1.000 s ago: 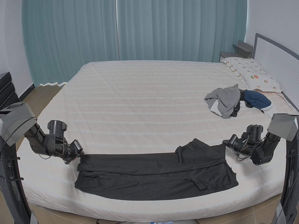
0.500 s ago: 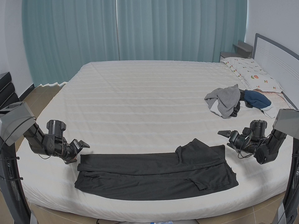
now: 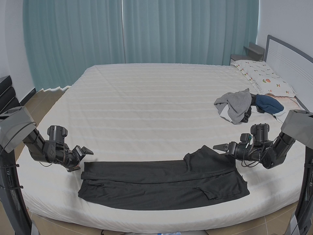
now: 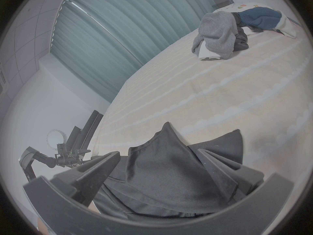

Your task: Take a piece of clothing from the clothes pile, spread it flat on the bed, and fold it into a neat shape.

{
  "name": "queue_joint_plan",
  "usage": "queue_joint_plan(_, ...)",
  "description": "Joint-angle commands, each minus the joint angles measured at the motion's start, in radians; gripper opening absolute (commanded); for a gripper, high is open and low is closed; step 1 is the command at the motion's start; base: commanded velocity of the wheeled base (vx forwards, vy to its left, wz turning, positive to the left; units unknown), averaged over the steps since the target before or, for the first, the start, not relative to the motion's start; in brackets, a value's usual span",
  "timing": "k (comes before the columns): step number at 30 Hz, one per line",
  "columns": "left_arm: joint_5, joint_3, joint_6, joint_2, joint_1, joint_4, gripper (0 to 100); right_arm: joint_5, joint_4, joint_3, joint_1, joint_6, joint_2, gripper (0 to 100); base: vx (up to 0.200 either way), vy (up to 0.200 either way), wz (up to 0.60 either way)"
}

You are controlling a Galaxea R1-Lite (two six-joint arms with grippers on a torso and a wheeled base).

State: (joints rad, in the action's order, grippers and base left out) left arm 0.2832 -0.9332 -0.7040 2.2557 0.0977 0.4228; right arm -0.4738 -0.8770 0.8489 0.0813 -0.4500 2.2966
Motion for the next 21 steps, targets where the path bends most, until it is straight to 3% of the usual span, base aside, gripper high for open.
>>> queue_joint_plan(1, 0.001, 0.001, 0.000, -0.002, 0.001, 0.001, 100, -0.002, 0.001, 0.016, -0.002, 0.002, 0.035, 100, 0.000, 0.000, 0.00)
queue_joint_plan(16, 0.004, 0.001, 0.000, -0.002, 0.001, -0.001, 100, 0.001, 0.000, 0.022, -0.006, 0.074, 0.106, 100, 0.000, 0.000, 0.00)
queue_joint_plan(17, 0.004, 0.001, 0.000, -0.002, 0.001, -0.001, 100, 0.001, -0.002, 0.021, -0.008, 0.080, 0.107, 0, 0.000, 0.000, 0.00)
queue_joint_plan(21, 0.004, 0.001, 0.000, -0.002, 0.001, -0.001, 100, 0.006, -0.003, 0.019, -0.018, 0.088, 0.099, 0, 0.000, 0.000, 0.00)
